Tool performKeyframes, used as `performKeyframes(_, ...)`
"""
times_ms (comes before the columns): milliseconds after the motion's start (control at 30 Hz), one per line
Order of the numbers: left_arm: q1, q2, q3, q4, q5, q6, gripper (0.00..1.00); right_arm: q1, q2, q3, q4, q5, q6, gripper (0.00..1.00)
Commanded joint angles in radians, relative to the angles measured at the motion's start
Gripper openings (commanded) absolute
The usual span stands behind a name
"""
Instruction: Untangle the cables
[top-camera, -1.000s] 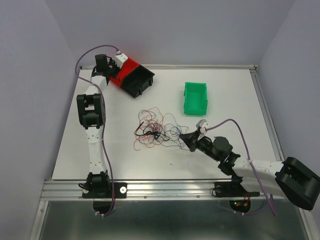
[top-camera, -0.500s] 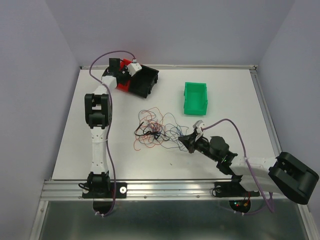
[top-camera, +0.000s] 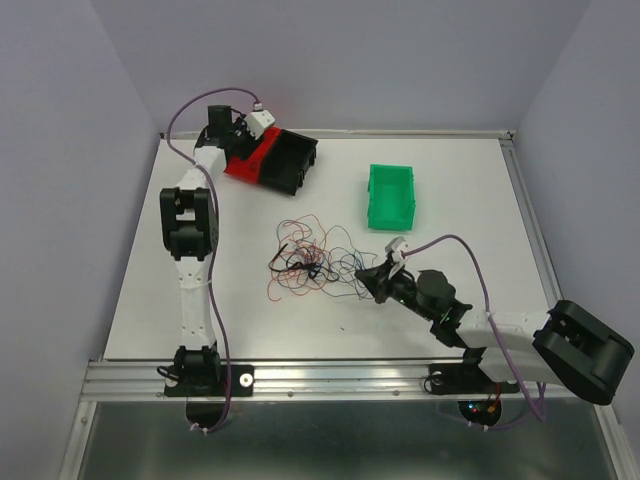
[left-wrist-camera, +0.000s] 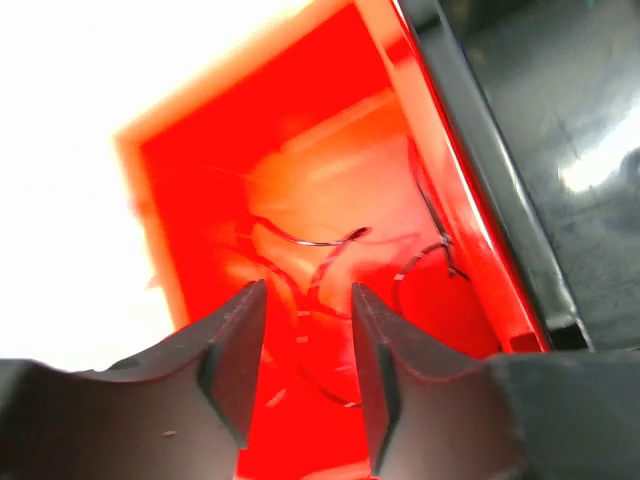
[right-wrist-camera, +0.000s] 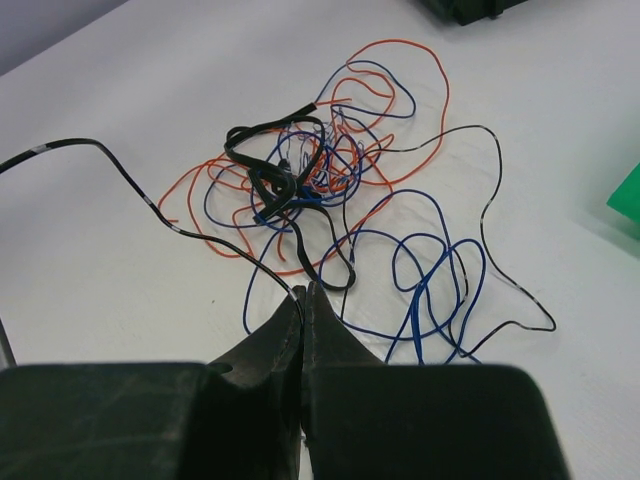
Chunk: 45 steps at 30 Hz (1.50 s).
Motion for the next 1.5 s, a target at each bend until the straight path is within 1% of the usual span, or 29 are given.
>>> performKeyframes(0,0.004,-0.195,-0.006,0.057,0.009,-0.049,0.57,0.000,0.015,0.070,0.062,0.074,0.034,0.01)
performKeyframes(67,0.003,-0.228,-0.031,0.053,0.022,-0.058,0.59,0.001,0.023,0.079,0.054,0.102,0.045,0.00)
performKeyframes(100,0.003,-0.267,-0.045,0.050,0.031,-0.067,0.61,0.000,0.027,0.090,0.045,0.105,0.054,0.01)
performKeyframes(167,0.003,-0.313,-0.101,0.048,0.063,-0.082,0.62,0.000,0.035,0.101,0.037,0.122,0.065,0.00)
performKeyframes(233,0.003,-0.392,-0.149,0.047,0.091,-0.110,0.65,0.001,0.049,0.118,0.023,0.127,0.071,0.00)
performKeyframes(300,-0.002,-0.482,-0.233,0.040,0.143,-0.144,0.68,0.000,0.058,0.127,0.022,0.108,0.074,0.01)
performKeyframes(333,-0.010,-0.517,-0.264,0.010,0.170,-0.150,0.69,0.001,0.063,0.135,0.023,0.104,0.072,0.01)
performKeyframes(367,-0.016,-0.553,-0.345,-0.004,0.243,-0.148,0.69,0.001,0.070,0.139,0.023,0.089,0.072,0.01)
performKeyframes(400,-0.034,-0.635,-0.397,-0.007,0.287,-0.150,0.70,0.000,0.075,0.142,0.023,0.081,0.072,0.01)
performKeyframes(433,-0.045,-0.680,-0.511,-0.006,0.374,-0.148,0.71,0.001,0.078,0.150,0.023,0.078,0.074,0.00)
performKeyframes(467,-0.057,-0.723,-0.572,-0.004,0.416,-0.144,0.72,0.001,0.084,0.152,0.023,0.075,0.075,0.01)
performKeyframes(500,-0.094,-0.810,-0.629,0.002,0.451,-0.144,0.73,0.001,0.087,0.156,0.025,0.075,0.075,0.00)
performKeyframes(533,-0.114,-0.850,-0.735,0.011,0.509,-0.127,0.73,0.000,0.092,0.161,0.025,0.073,0.078,0.01)
performKeyframes(567,-0.140,-0.892,-0.788,0.011,0.537,-0.127,0.73,0.001,0.097,0.165,0.023,0.075,0.078,0.01)
performKeyframes(600,-0.163,-0.972,-0.837,0.013,0.566,-0.100,0.73,0.000,0.104,0.167,0.023,0.070,0.085,0.01)
performKeyframes(633,-0.215,-1.013,-0.885,0.014,0.613,-0.084,0.73,0.001,0.106,0.168,0.023,0.072,0.083,0.01)
performKeyframes(667,-0.243,-1.050,-0.972,0.020,0.626,-0.069,0.73,0.001,0.109,0.168,0.023,0.061,0.088,0.01)
performKeyframes(700,-0.266,-1.123,-1.012,0.031,0.632,-0.050,0.73,0.000,0.107,0.171,0.023,0.058,0.095,0.01)
performKeyframes(733,-0.316,-1.157,-1.092,0.066,0.643,-0.047,0.74,0.001,0.107,0.171,0.025,0.056,0.100,0.01)
performKeyframes(800,-0.352,-1.246,-1.161,0.091,0.657,-0.026,0.74,0.003,0.106,0.171,0.026,0.010,0.112,0.01)
performKeyframes(833,-0.378,-1.269,-1.224,0.123,0.671,-0.012,0.75,0.003,0.101,0.171,0.029,-0.009,0.114,0.01)
performKeyframes(967,-0.424,-1.350,-1.322,0.171,0.678,0.022,0.77,0.004,0.092,0.173,0.030,-0.045,0.123,0.01)
performKeyframes(1100,-0.459,-1.393,-1.364,0.192,0.671,0.037,0.78,0.007,0.086,0.173,0.031,-0.069,0.121,0.01)
performKeyframes(1267,-0.514,-1.368,-1.385,0.287,0.560,-0.023,0.78,0.009,0.100,0.182,0.033,-0.065,0.114,0.01)
performKeyframes(1367,-0.531,-1.332,-1.369,0.301,0.548,-0.053,0.76,0.009,0.124,0.197,0.036,-0.065,0.114,0.01)
performKeyframes(1467,-0.559,-1.299,-1.356,0.310,0.523,-0.067,0.71,0.013,0.156,0.214,0.048,-0.062,0.111,0.01)
